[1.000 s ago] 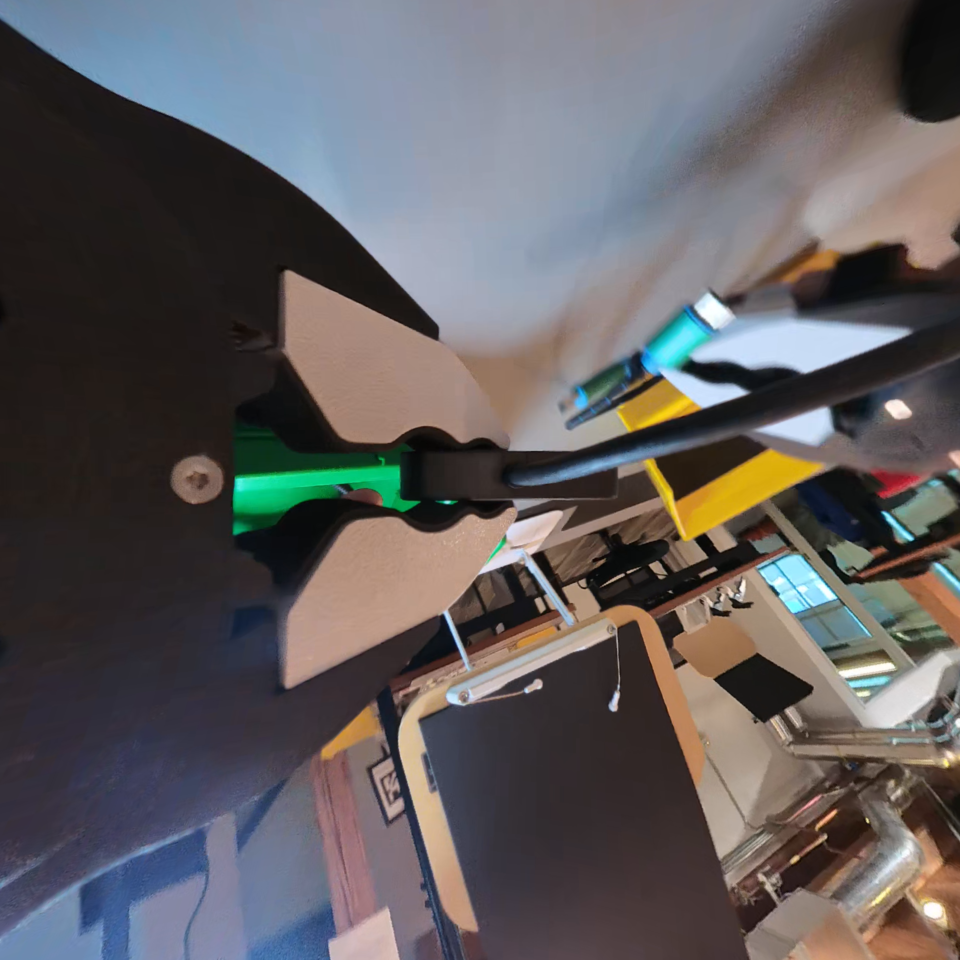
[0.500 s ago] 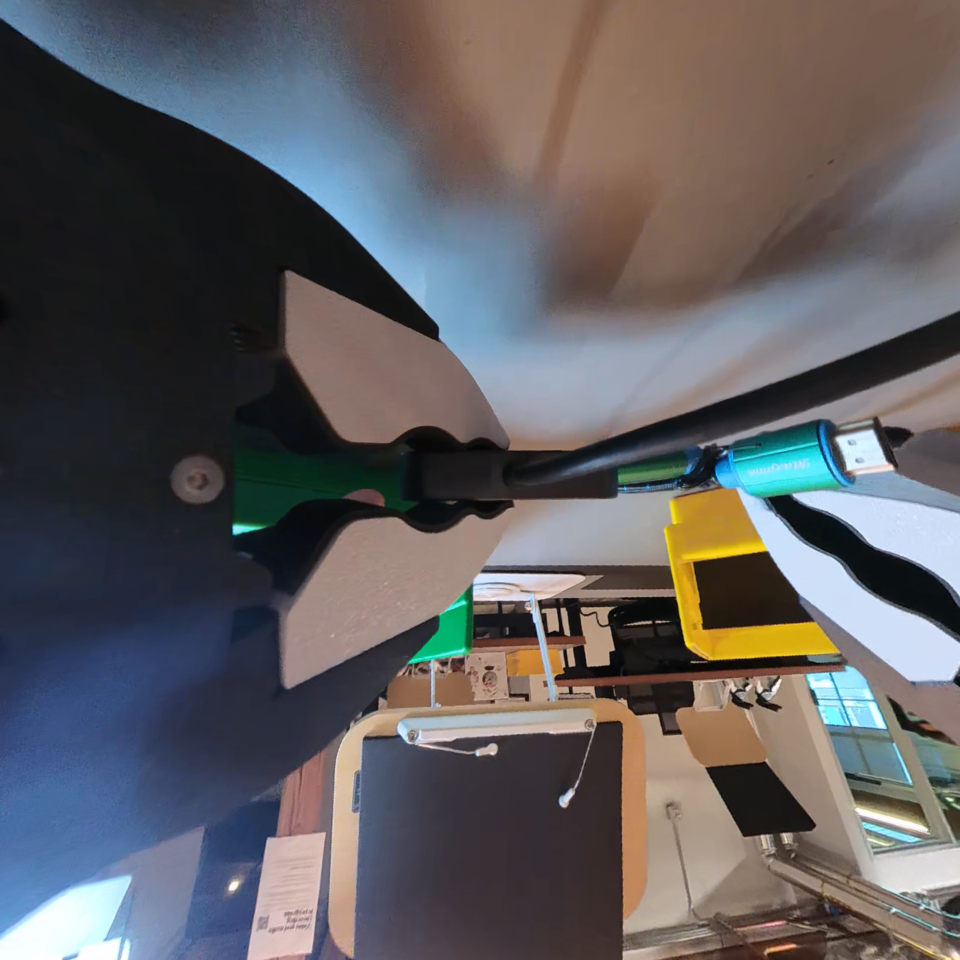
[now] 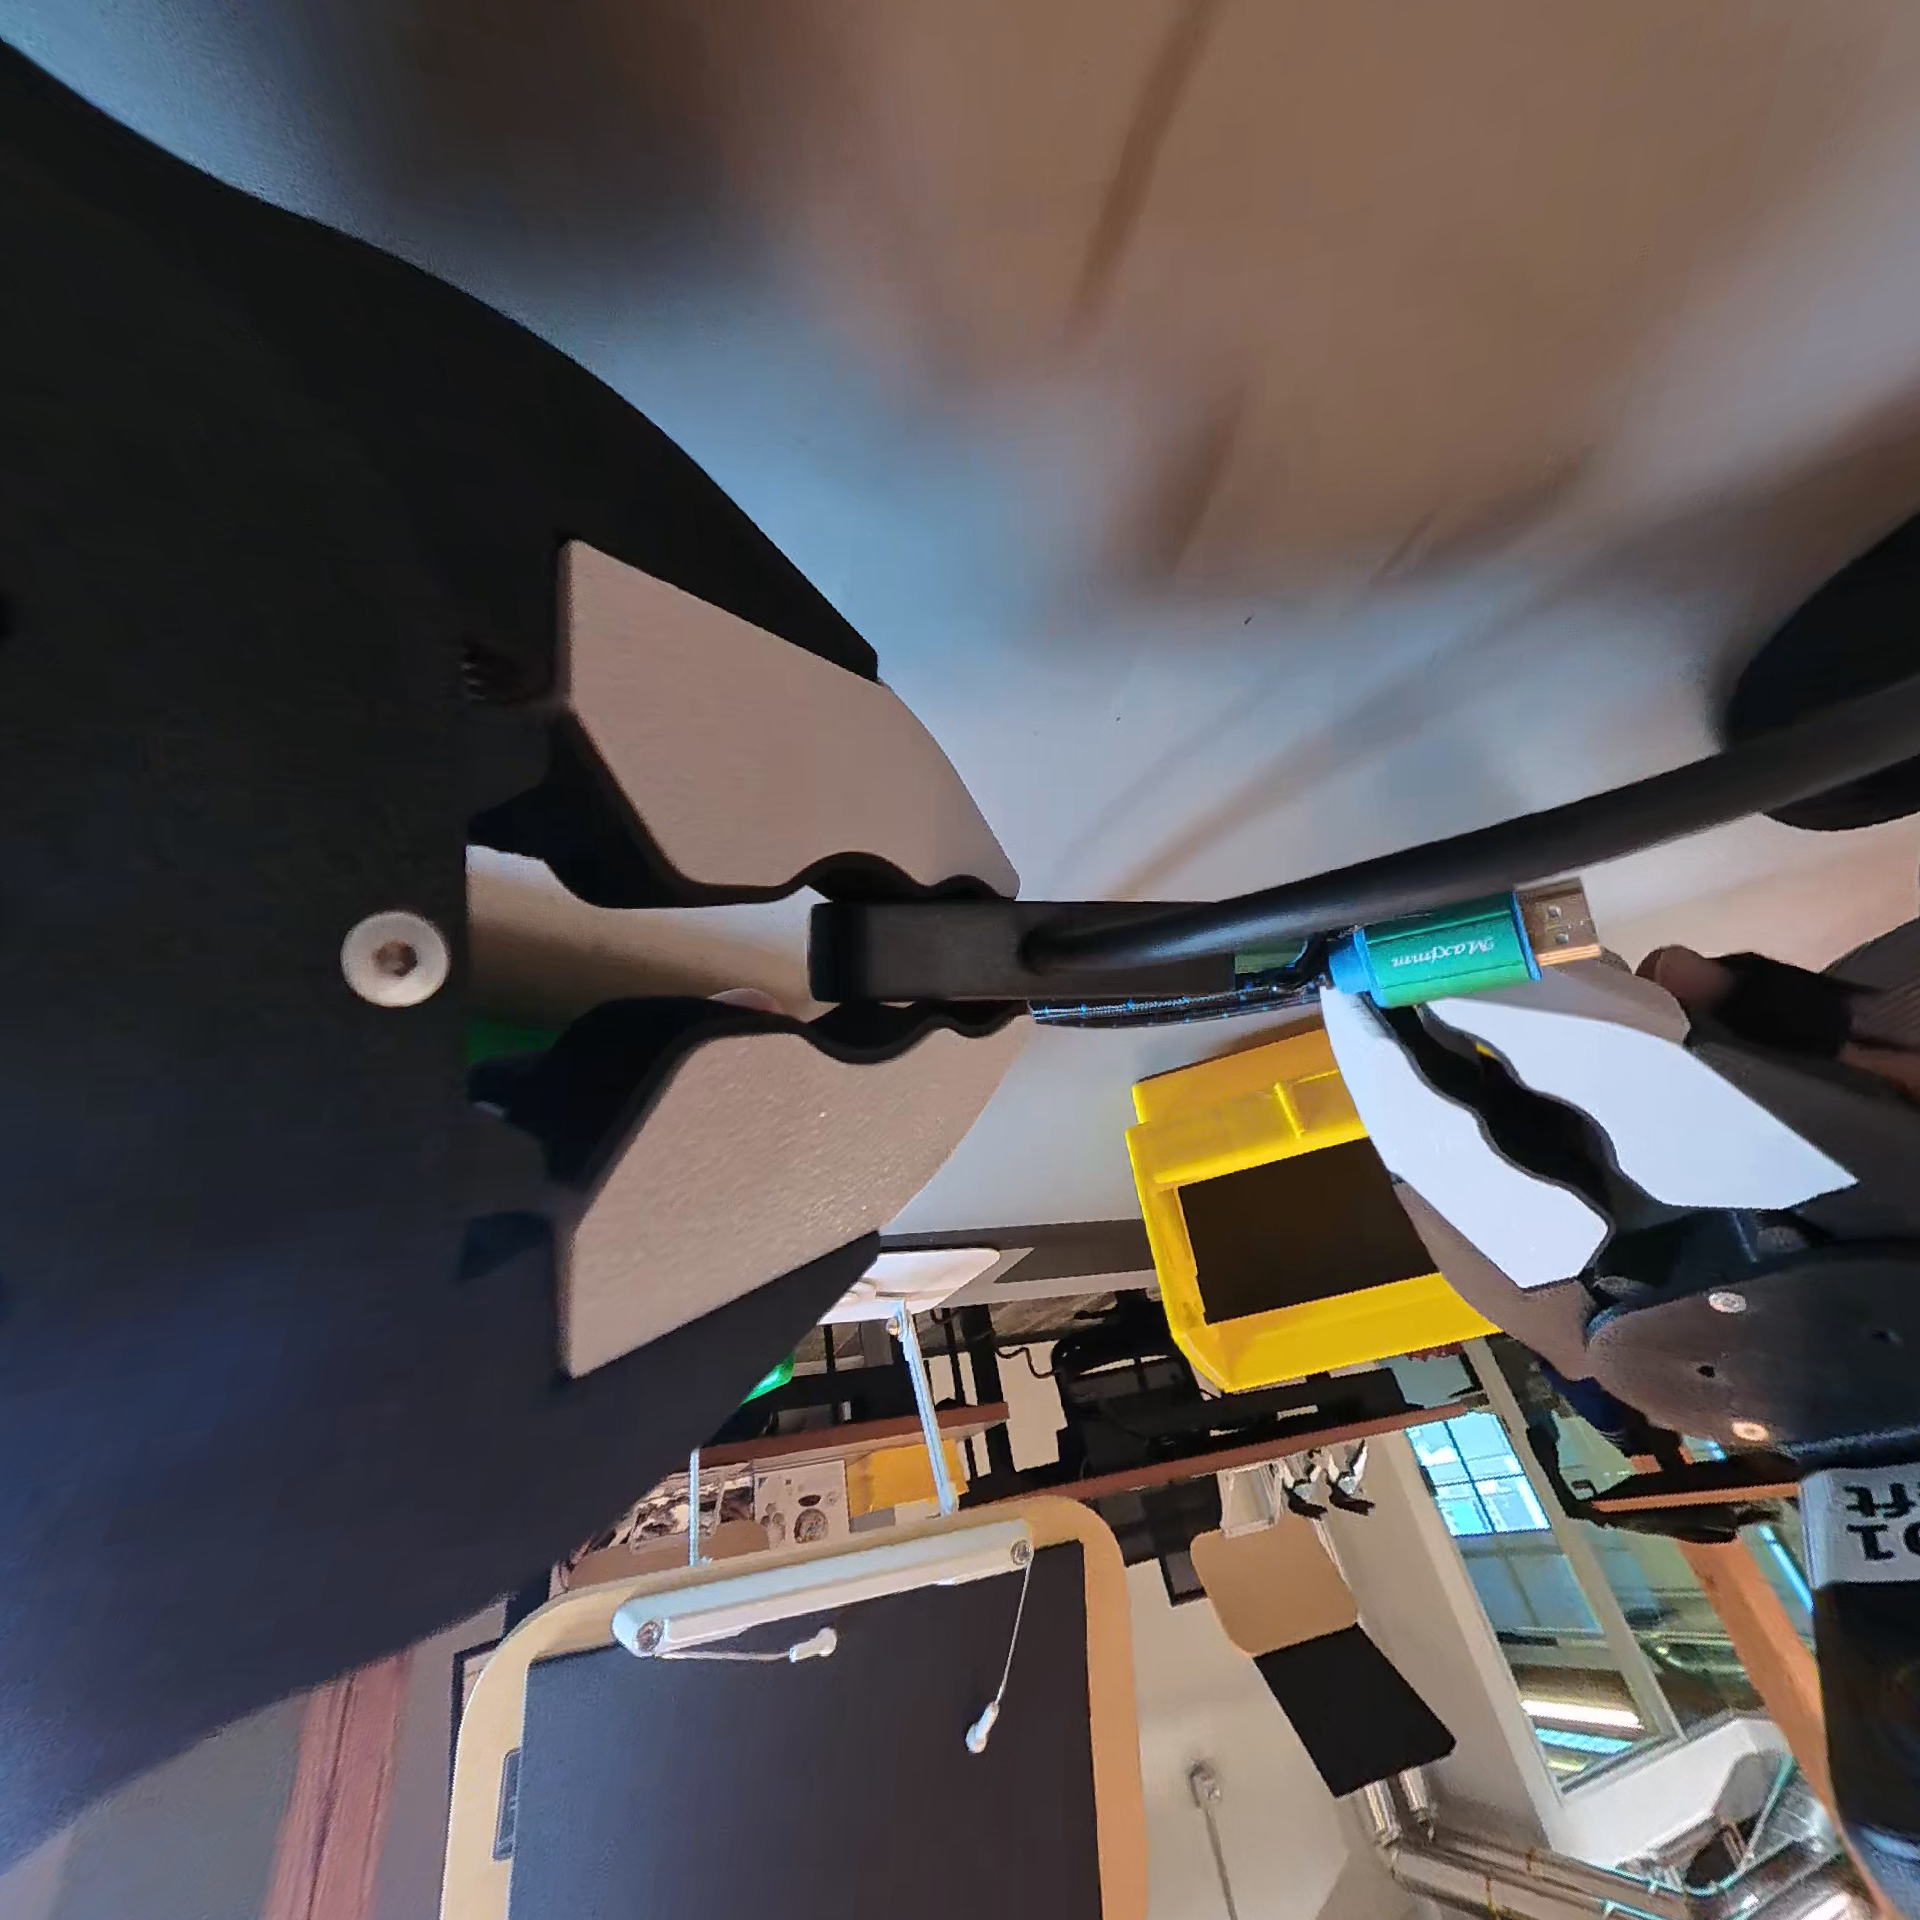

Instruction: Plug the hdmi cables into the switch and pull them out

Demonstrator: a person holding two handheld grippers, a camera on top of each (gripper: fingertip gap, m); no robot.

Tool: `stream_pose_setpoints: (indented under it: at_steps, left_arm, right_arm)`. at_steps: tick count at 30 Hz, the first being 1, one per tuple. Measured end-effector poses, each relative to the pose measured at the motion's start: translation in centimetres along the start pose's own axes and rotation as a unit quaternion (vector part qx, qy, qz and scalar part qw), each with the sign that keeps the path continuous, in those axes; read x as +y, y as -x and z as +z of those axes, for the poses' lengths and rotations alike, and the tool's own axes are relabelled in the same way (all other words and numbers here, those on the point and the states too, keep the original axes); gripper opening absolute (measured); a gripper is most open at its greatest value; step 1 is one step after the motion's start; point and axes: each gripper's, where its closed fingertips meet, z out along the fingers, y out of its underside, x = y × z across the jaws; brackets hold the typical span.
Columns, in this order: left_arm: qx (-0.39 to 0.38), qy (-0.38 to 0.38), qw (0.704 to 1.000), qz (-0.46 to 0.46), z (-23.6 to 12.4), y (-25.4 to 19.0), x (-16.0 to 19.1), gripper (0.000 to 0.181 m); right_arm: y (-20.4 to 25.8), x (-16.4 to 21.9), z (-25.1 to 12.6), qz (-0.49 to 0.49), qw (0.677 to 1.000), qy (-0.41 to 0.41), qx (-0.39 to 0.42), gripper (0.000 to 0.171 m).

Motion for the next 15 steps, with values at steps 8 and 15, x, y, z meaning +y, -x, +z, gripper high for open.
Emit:
stream_pose_setpoints:
  at_steps: [8,15]
  left_arm:
    - [-0.014,-0.010,0.999,-0.045,0.4,0.9,-0.1,0.006]
    - [-0.023,-0.008,0.996,-0.083,1.4,1.3,-0.1,0.006]
  right_arm:
    - [-0.1,-0.5,-0.6,-0.001,1.000,-0.004,0.005,0.014]
    - [0.2,-0.4,-0.7,-0.041,0.999,0.017,0.008,0.014]
